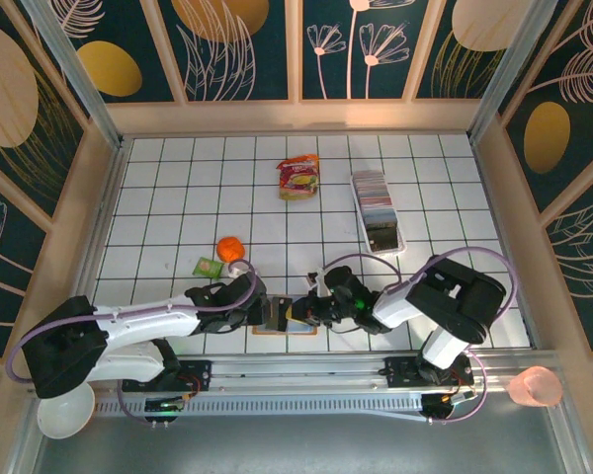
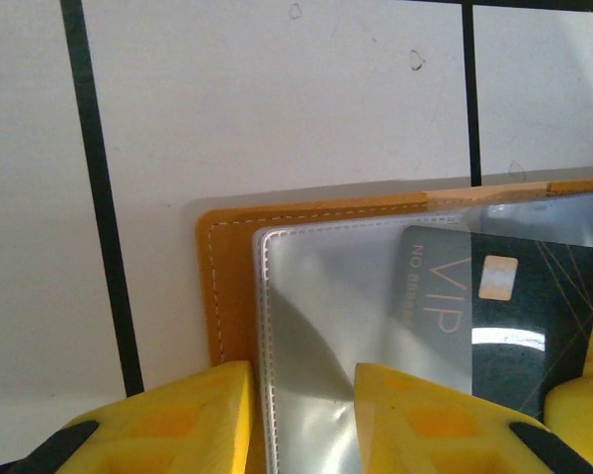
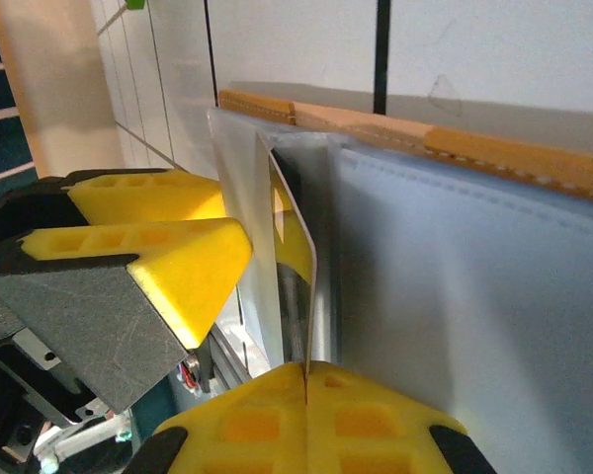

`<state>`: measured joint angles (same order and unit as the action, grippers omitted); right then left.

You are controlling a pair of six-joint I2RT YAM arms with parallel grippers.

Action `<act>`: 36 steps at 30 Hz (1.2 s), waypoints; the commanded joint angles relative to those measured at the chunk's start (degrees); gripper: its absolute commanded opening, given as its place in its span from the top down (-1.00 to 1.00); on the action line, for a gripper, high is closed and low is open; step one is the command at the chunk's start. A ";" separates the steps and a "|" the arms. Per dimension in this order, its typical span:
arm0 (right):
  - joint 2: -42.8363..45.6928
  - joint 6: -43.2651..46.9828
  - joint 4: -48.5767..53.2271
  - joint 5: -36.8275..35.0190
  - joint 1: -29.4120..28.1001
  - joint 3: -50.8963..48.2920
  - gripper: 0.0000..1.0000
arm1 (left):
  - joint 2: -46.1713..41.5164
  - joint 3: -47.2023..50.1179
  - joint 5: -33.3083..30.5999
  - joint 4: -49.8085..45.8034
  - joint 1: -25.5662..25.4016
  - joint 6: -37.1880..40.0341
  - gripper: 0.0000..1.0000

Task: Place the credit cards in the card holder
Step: Insert the credit card into the card slot.

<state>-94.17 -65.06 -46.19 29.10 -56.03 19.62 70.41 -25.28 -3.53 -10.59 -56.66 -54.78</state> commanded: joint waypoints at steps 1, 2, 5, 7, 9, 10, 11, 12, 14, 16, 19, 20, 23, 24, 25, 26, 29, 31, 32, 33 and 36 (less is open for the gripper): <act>-1.71 2.21 2.76 1.05 -1.01 2.94 1.00 | 0.10 2.20 -0.59 -3.30 -0.14 -1.37 0.35; -1.80 2.71 3.75 0.81 -1.10 3.64 1.00 | 0.00 2.33 -0.66 -3.30 -0.20 -1.42 0.35; -1.53 4.42 7.81 -0.15 -1.53 6.23 1.00 | -0.44 2.69 -1.02 -3.30 -0.20 -1.72 0.36; -1.50 6.05 12.51 -1.00 -1.93 8.48 1.00 | -0.95 3.04 -1.23 -2.97 -0.20 -1.94 0.35; -1.63 7.26 15.27 -1.83 -2.38 9.76 0.95 | -1.49 3.04 -1.95 -3.07 -0.20 -2.17 0.35; -1.77 7.69 16.42 -2.31 -2.50 10.66 0.93 | -1.79 3.08 -2.24 -3.12 -0.20 -2.19 0.35; -1.81 7.86 17.36 -2.67 -2.57 11.18 0.91 | -2.09 3.04 -2.44 -3.17 -0.18 -2.28 0.35; -1.65 8.16 18.28 -3.06 -2.64 11.77 0.84 | -2.50 2.79 -2.66 -3.40 -0.15 -2.39 0.35; -1.11 8.74 20.16 -4.02 -2.69 12.61 0.64 | -3.77 2.39 -3.26 -3.97 -0.20 -2.69 0.32; 0.38 9.84 23.65 -6.05 -2.68 13.29 0.52 | -5.75 2.05 -3.96 -4.30 -0.25 -3.15 0.25; 3.26 10.83 27.73 -8.86 -2.71 13.49 0.31 | -8.61 1.64 -5.30 -5.17 -0.17 -3.92 0.17; 4.05 11.31 29.35 -9.76 -2.69 13.88 0.25 | -9.39 1.43 -5.66 -5.52 -0.19 -4.10 0.16; 5.78 12.45 33.33 -11.30 -2.76 15.07 0.13 | -11.55 1.11 -7.54 -7.16 -0.20 -4.61 0.13; 6.13 12.68 34.19 -11.65 -2.73 15.39 0.11 | -12.08 1.14 -8.12 -7.57 -0.20 -4.66 0.13; 6.35 12.80 34.95 -12.00 -2.68 15.62 0.12 | -12.35 1.40 -8.57 -7.69 -0.18 -4.79 0.13; 6.57 13.02 35.64 -12.29 -2.76 15.78 0.14 | -12.38 1.98 -8.67 -7.41 -0.18 -4.89 0.13; 6.40 13.13 36.78 -13.02 -2.77 16.35 0.41 | -10.91 2.94 -8.18 -6.49 -0.16 -5.44 0.22; 5.66 13.29 37.20 -13.19 -2.94 17.21 0.64 | -10.07 3.38 -8.14 -5.82 -0.18 -5.82 0.30; 5.06 13.55 37.75 -13.49 -3.08 18.03 0.67 | -9.95 3.86 -8.24 -5.24 -0.14 -6.02 0.34; 4.44 13.77 38.50 -13.95 -3.28 18.82 0.67 | -9.94 4.50 -8.03 -4.30 -0.20 -6.15 0.37; 2.70 14.17 40.63 -14.68 -3.69 20.83 0.66 | -9.87 5.49 -7.29 -2.59 -0.12 -6.63 0.37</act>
<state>-89.91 -52.34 -8.75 16.64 -58.96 37.91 60.18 -20.88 -10.79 -14.85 -56.64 -60.12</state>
